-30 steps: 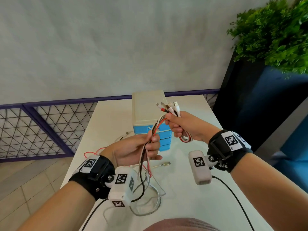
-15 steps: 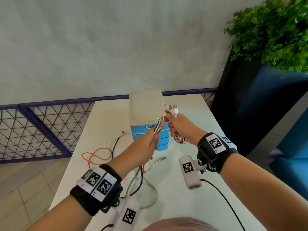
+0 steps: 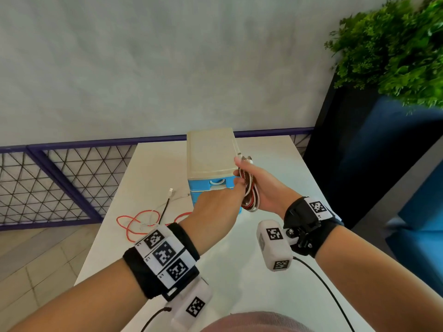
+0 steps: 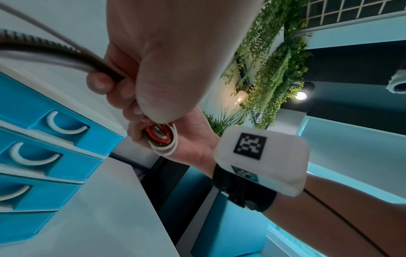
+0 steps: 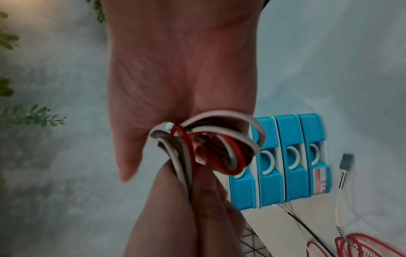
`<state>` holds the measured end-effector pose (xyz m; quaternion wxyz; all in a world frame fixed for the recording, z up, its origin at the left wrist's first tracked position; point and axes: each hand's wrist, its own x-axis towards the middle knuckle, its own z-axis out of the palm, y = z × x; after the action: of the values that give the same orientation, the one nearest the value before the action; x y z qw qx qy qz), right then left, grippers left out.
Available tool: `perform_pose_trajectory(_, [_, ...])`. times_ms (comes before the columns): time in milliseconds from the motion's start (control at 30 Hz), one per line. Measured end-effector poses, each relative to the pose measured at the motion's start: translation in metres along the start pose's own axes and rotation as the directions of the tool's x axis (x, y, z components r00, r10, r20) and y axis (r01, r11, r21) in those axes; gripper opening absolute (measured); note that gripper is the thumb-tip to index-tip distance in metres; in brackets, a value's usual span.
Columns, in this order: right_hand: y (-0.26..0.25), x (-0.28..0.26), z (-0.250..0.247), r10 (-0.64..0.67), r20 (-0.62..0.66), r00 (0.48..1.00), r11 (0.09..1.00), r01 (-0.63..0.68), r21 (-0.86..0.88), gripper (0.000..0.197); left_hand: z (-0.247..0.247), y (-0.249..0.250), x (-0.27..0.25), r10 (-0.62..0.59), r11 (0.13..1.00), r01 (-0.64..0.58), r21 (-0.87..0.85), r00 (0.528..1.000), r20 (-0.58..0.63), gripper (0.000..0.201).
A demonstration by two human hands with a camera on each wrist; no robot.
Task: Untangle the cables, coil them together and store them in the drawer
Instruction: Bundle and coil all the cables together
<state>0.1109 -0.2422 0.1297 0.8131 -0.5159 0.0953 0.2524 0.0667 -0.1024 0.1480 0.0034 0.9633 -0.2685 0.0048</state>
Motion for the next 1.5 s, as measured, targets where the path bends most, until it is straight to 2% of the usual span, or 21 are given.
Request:
perform_pose_trajectory(67, [0.002, 0.002, 0.000, -0.020, -0.022, 1.000, 0.996, 0.019, -0.082, 0.026, -0.001, 0.001, 0.003, 0.011, 1.000, -0.011, 0.008, 1.000, 0.005, 0.025])
perform_pose_trajectory(133, [0.005, 0.005, 0.001, -0.067, -0.070, 0.995, 0.987, 0.056, -0.154, 0.026, -0.001, 0.001, 0.005, 0.009, 0.999, -0.008, -0.036, 1.000, 0.018, 0.023])
perform_pose_trajectory(200, [0.006, 0.008, 0.003, -0.114, -0.104, 0.988, 0.987, 0.101, -0.125, 0.028, 0.000, 0.002, 0.007, -0.001, 0.995, 0.007, -0.097, 0.998, 0.064, 0.025])
perform_pose_trajectory(267, [0.005, 0.010, 0.005, -0.161, -0.136, 0.978, 0.986, 0.155, -0.053, 0.024, 0.000, 0.004, 0.009, 0.000, 0.990, 0.015, -0.143, 0.995, 0.100, 0.037])
perform_pose_trajectory(333, [0.002, 0.012, 0.008, -0.204, -0.159, 0.966, 0.978, 0.209, 0.014, 0.025, 0.000, 0.006, 0.010, -0.021, 0.946, 0.058, -0.318, 0.993, 0.120, 0.050])
perform_pose_trajectory(400, [-0.004, 0.013, 0.009, -0.245, -0.167, 0.955, 0.958, 0.266, 0.112, 0.028, 0.002, 0.006, 0.010, -0.045, 0.820, 0.141, -0.555, 0.982, 0.182, 0.062])
perform_pose_trajectory(433, [-0.008, 0.013, 0.008, -0.255, -0.167, 0.952, 0.944, 0.283, 0.168, 0.030, 0.007, 0.005, 0.011, -0.046, 0.718, 0.188, -0.670, 0.973, 0.224, 0.064])
perform_pose_trajectory(500, [-0.014, 0.012, 0.008, -0.243, -0.148, 0.959, 0.915, 0.277, 0.293, 0.032, 0.020, 0.003, 0.010, -0.015, 0.520, 0.247, -0.818, 0.960, 0.280, 0.059])
perform_pose_trajectory(533, [-0.015, 0.011, 0.009, -0.236, -0.130, 0.963, 0.897, 0.267, 0.352, 0.034, 0.025, 0.001, 0.010, 0.002, 0.462, 0.250, -0.851, 0.959, 0.283, 0.056])
perform_pose_trajectory(600, [-0.015, 0.009, 0.013, -0.251, -0.092, 0.964, 0.857, 0.266, 0.442, 0.037, 0.033, -0.002, 0.011, 0.032, 0.429, 0.205, -0.880, 0.970, 0.242, 0.049])
perform_pose_trajectory(733, [-0.017, 0.001, 0.023, -0.283, -0.051, 0.958, 0.820, 0.269, 0.505, 0.040, 0.037, -0.007, 0.016, 0.049, 0.516, 0.082, -0.852, 0.991, 0.125, 0.041])
perform_pose_trajectory(833, [-0.020, 0.000, 0.028, -0.240, -0.075, 0.968, 0.845, 0.246, 0.476, 0.040, 0.041, -0.010, 0.017, 0.110, 0.423, 0.046, -0.905, 0.989, 0.101, 0.045])
perform_pose_trajectory(933, [-0.022, 0.003, 0.028, -0.234, -0.080, 0.969, 0.879, 0.246, 0.410, 0.042, 0.048, -0.012, 0.013, 0.167, 0.351, 0.080, -0.933, 0.975, 0.146, 0.040])
perform_pose_trajectory(1033, [-0.027, 0.005, 0.021, -0.262, -0.104, 0.959, 0.887, 0.282, 0.366, 0.043, 0.061, -0.024, 0.005, 0.241, 0.273, 0.143, -0.951, 0.947, 0.211, 0.045])
perform_pose_trajectory(1167, [-0.036, 0.005, 0.003, -0.268, -0.157, 0.950, 0.863, 0.310, 0.399, 0.042, 0.068, -0.046, -0.005, 0.296, 0.129, 0.281, -0.951, 0.905, 0.307, 0.043])
perform_pose_trajectory(1233, [-0.037, 0.005, -0.002, -0.253, -0.184, 0.950, 0.858, 0.308, 0.410, 0.041, 0.069, -0.053, -0.006, 0.313, 0.092, 0.328, -0.940, 0.887, 0.340, 0.046])
perform_pose_trajectory(1300, [-0.036, 0.005, -0.005, -0.249, -0.220, 0.943, 0.886, 0.314, 0.341, 0.040, 0.067, -0.057, -0.005, 0.321, 0.093, 0.366, -0.926, 0.869, 0.375, 0.048])
perform_pose_trajectory(1367, [-0.035, 0.005, -0.006, -0.268, -0.270, 0.925, 0.923, 0.326, 0.202, 0.037, 0.062, -0.057, -0.002, 0.280, 0.162, 0.335, -0.928, 0.887, 0.368, 0.043])
perform_pose_trajectory(1433, [-0.034, 0.005, -0.007, -0.314, -0.313, 0.896, 0.935, 0.349, 0.061, 0.028, 0.055, -0.057, 0.002, 0.174, 0.299, 0.270, -0.915, 0.928, 0.330, 0.037])
perform_pose_trajectory(1500, [-0.033, 0.006, -0.009, -0.349, -0.334, 0.875, 0.937, 0.332, -0.109, 0.022, 0.050, -0.059, 0.009, 0.070, 0.530, 0.171, -0.830, 0.967, 0.244, 0.035])
